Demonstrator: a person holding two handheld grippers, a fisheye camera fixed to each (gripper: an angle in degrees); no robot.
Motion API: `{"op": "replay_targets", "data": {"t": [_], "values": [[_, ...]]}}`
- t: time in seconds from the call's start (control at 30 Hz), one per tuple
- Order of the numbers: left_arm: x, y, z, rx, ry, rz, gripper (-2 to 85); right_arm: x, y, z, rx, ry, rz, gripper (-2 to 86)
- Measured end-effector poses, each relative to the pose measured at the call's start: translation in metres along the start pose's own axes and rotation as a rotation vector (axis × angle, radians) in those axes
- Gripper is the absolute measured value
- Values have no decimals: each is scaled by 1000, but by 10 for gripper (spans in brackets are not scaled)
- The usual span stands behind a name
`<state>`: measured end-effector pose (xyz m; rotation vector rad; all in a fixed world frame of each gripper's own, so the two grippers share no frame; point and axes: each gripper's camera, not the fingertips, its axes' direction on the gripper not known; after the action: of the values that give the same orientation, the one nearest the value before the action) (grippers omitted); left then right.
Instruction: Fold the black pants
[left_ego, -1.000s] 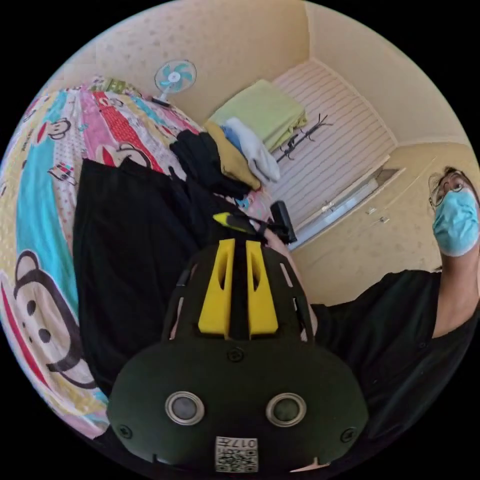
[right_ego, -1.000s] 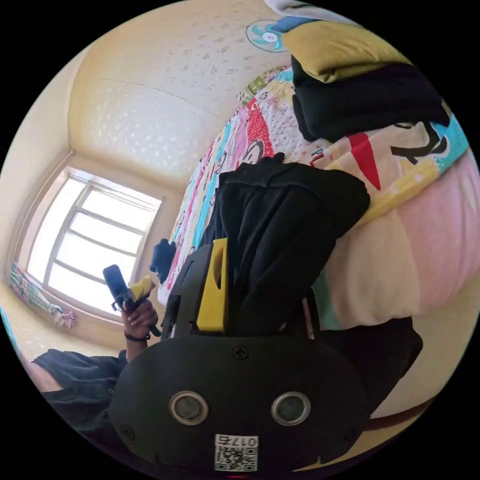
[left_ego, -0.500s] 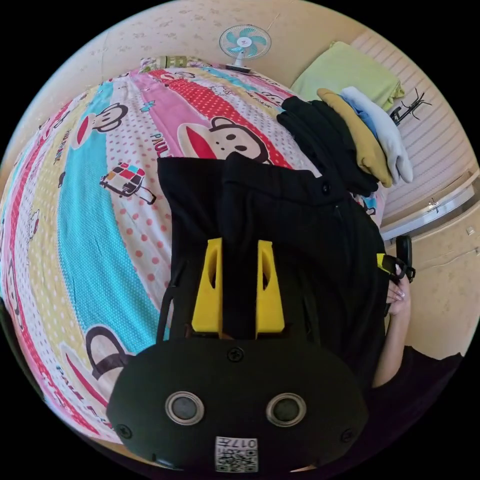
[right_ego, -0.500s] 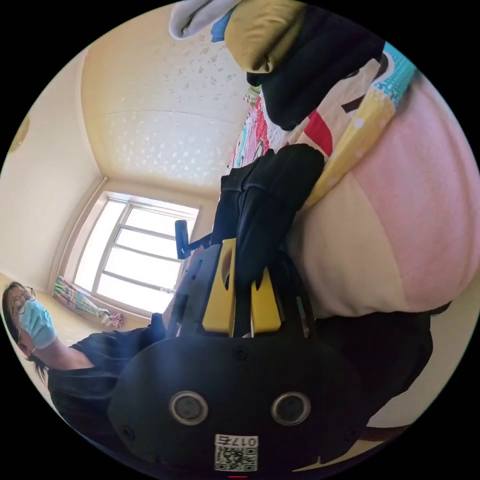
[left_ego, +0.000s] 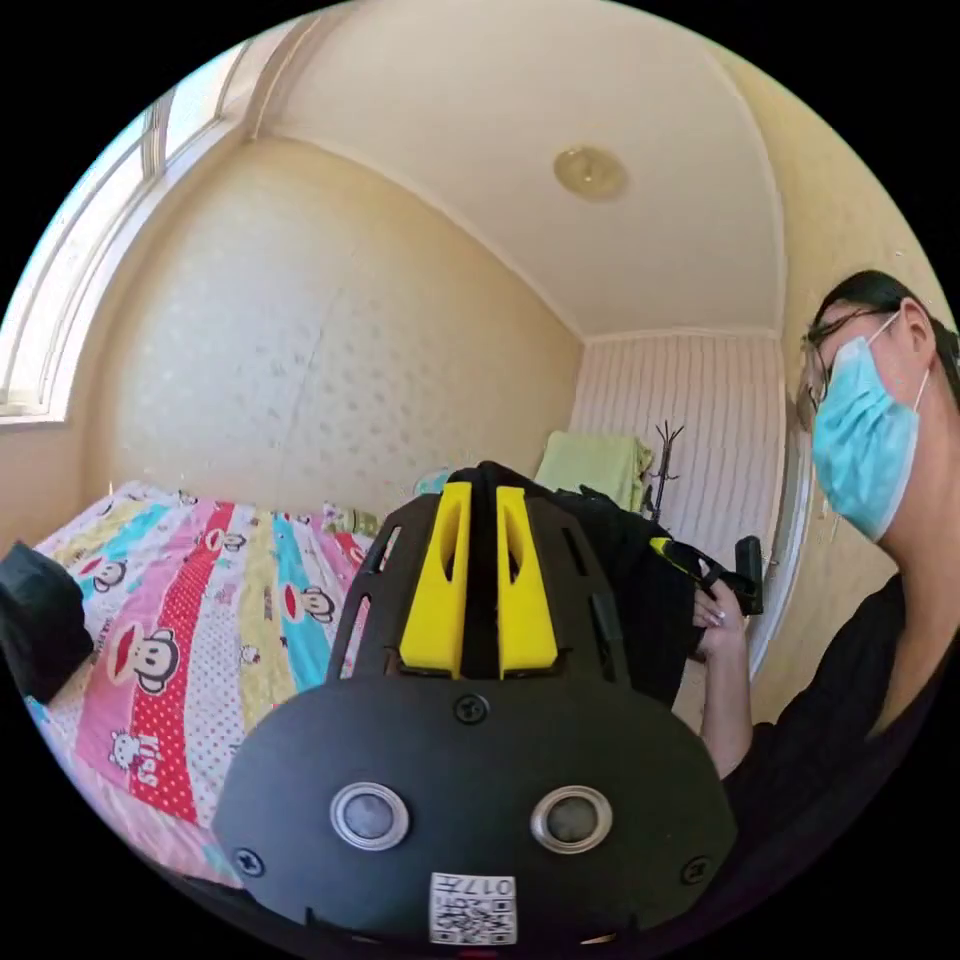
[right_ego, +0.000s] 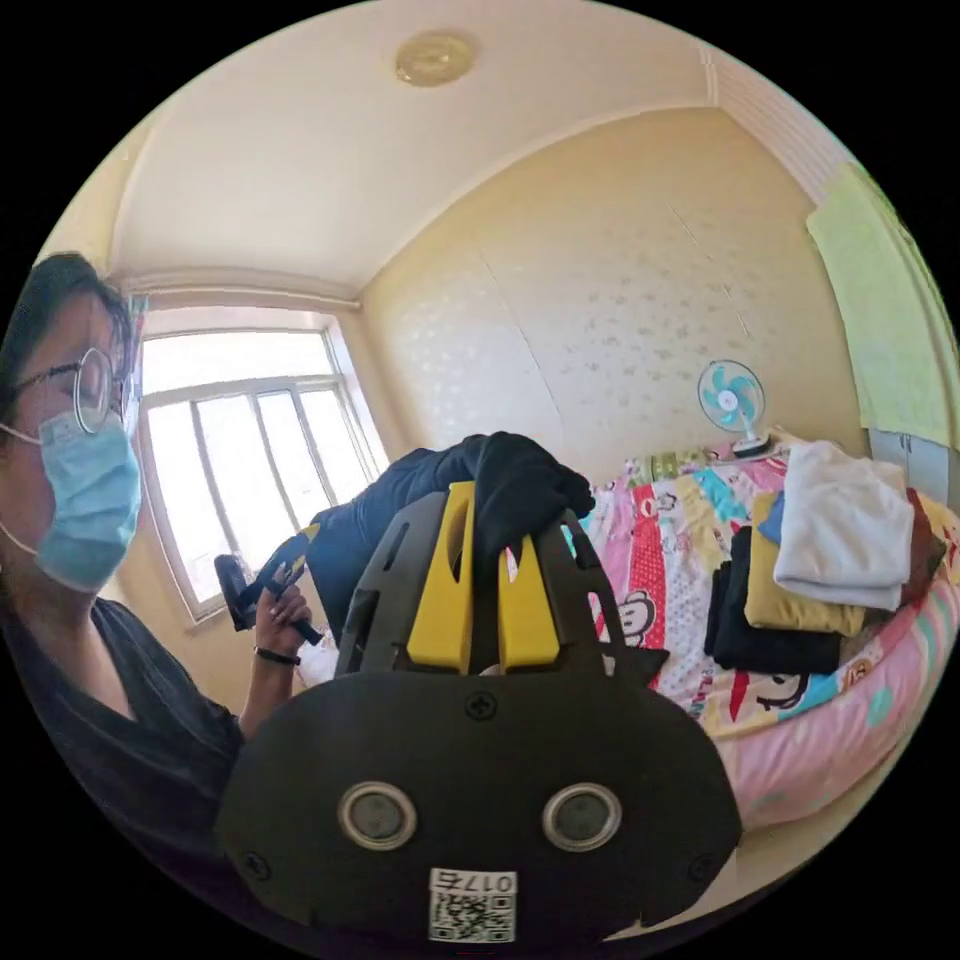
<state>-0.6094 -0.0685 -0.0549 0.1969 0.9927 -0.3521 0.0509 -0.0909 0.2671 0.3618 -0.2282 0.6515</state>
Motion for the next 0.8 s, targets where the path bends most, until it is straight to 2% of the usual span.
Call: {"op": "replay_targets", "data": {"t": [0.1,0.17,0.23,0.3,0.33,0.4,0.47,0.53,0.6,0.63,0.7,0.73,0.8], "values": [[14,-88,25,113,-170,189,49,2,-94,98,4,-22,-22,3],[-10,-147,80,73,-239,196,52,31,-157,189,-65,-3,50,12],[-68,-200,149,-92,-247,40,64,94,-192,303,-216,54,215,53],[-156,-214,207,-325,-257,-258,86,137,-164,346,-339,121,377,107],[-169,-208,209,-343,-236,-298,87,152,-130,352,-348,125,429,131],[-194,-159,199,-356,-133,-321,89,160,-65,353,-358,82,395,136],[-193,-103,190,-425,-138,-239,90,163,20,362,-490,85,342,136],[-189,-28,189,-580,-169,-186,96,168,162,365,-682,127,330,140],[-181,89,195,-866,-82,-231,116,167,273,354,-786,130,362,144],[-178,118,195,-929,-43,-256,120,160,342,341,-849,110,377,146],[-149,221,185,-1110,64,-325,135,144,421,313,-894,137,361,147],[-141,240,181,-1146,58,-315,140,126,453,290,-880,188,278,145],[-104,279,162,-1159,-53,-132,147,98,478,257,-801,287,121,130]]}}
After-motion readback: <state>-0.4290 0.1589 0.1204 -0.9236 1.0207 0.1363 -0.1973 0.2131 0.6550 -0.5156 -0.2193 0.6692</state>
